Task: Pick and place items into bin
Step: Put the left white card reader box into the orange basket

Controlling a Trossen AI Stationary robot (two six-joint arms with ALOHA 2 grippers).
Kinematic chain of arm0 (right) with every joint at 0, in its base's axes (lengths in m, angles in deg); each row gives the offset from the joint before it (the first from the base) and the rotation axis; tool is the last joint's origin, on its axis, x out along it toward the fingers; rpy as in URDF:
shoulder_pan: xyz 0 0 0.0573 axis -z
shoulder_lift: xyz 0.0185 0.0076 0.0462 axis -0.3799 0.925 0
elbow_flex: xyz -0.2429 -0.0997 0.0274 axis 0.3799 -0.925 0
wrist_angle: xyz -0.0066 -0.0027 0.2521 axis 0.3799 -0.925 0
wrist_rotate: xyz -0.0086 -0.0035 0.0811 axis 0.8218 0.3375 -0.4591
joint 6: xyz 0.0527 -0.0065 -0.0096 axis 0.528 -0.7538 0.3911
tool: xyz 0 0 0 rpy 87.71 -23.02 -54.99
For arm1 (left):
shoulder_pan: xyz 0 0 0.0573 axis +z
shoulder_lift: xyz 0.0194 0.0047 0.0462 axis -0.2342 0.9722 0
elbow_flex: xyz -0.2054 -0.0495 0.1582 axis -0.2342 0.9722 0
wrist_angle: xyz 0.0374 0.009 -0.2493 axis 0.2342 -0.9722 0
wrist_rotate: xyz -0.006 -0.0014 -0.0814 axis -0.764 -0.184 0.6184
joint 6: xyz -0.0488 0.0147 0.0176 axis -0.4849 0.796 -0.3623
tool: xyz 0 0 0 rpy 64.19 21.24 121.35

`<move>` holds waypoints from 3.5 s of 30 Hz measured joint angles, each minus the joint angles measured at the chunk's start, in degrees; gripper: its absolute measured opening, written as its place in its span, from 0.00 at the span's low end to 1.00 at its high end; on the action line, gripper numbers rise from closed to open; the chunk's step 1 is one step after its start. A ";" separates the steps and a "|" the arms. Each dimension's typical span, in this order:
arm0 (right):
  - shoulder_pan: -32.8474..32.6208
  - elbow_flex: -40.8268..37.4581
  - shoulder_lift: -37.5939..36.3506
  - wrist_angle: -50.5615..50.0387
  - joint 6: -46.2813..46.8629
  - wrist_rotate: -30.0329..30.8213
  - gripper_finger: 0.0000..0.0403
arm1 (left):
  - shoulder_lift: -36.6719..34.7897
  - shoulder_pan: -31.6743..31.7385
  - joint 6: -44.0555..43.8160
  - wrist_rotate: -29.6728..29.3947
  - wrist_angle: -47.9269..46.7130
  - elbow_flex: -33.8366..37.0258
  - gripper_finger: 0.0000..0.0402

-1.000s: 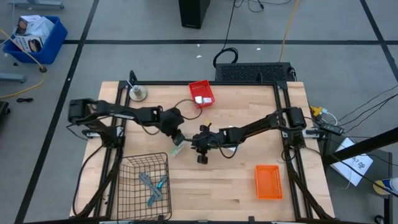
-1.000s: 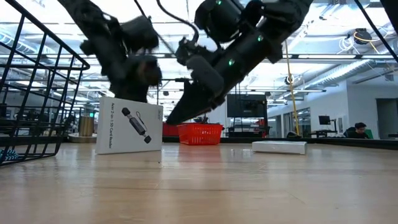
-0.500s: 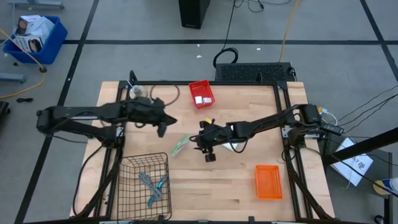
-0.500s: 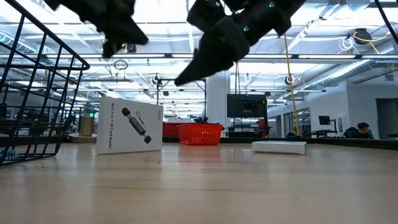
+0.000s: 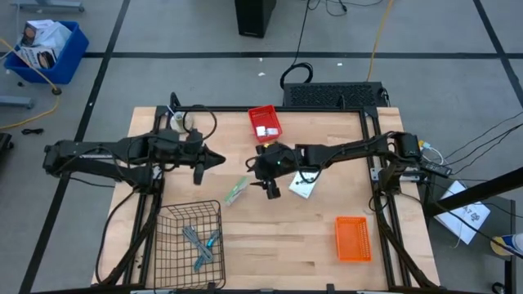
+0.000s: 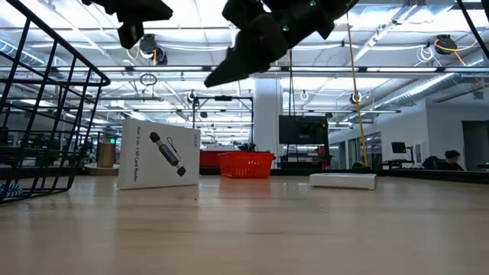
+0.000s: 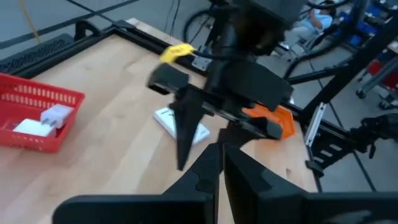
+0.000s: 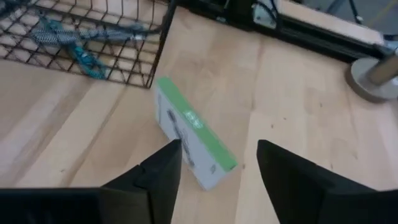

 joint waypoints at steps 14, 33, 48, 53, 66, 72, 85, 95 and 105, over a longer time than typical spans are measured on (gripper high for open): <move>1.37 12.01 9.25 -9.49 -8.38 -2.82 0.49 | -0.36 -4.47 1.24 0.64 2.26 0.04 0.06; 2.17 12.87 12.07 -8.97 -14.45 -5.21 0.49 | -0.77 -6.08 2.76 0.60 2.79 0.04 0.06; 2.36 13.55 18.78 -6.45 -15.25 -7.16 0.35 | -0.75 -6.08 3.92 0.01 3.20 0.02 0.06; 1.61 13.57 17.04 -6.92 -11.78 -6.86 0.08 | -0.53 -6.08 3.90 0.01 3.08 0.02 0.06; -9.03 13.61 3.09 -29.62 19.64 18.27 0.08 | -0.55 -6.56 4.38 -4.13 2.49 -0.02 0.06; -19.33 13.61 -4.31 -40.01 43.34 31.39 0.08 | 1.06 -8.09 3.75 -8.45 3.08 0.00 0.06; -46.70 13.54 -10.01 -70.38 115.04 48.18 0.08 | 11.19 -10.31 4.72 -11.60 10.61 0.00 0.06; -59.22 10.76 -4.34 -83.12 149.59 32.14 0.08 | 10.72 -9.67 10.19 -11.51 22.10 0.02 0.06; -62.92 9.96 -1.15 -83.02 150.09 30.50 0.08 | 10.81 -9.67 13.37 -11.48 25.97 0.02 0.06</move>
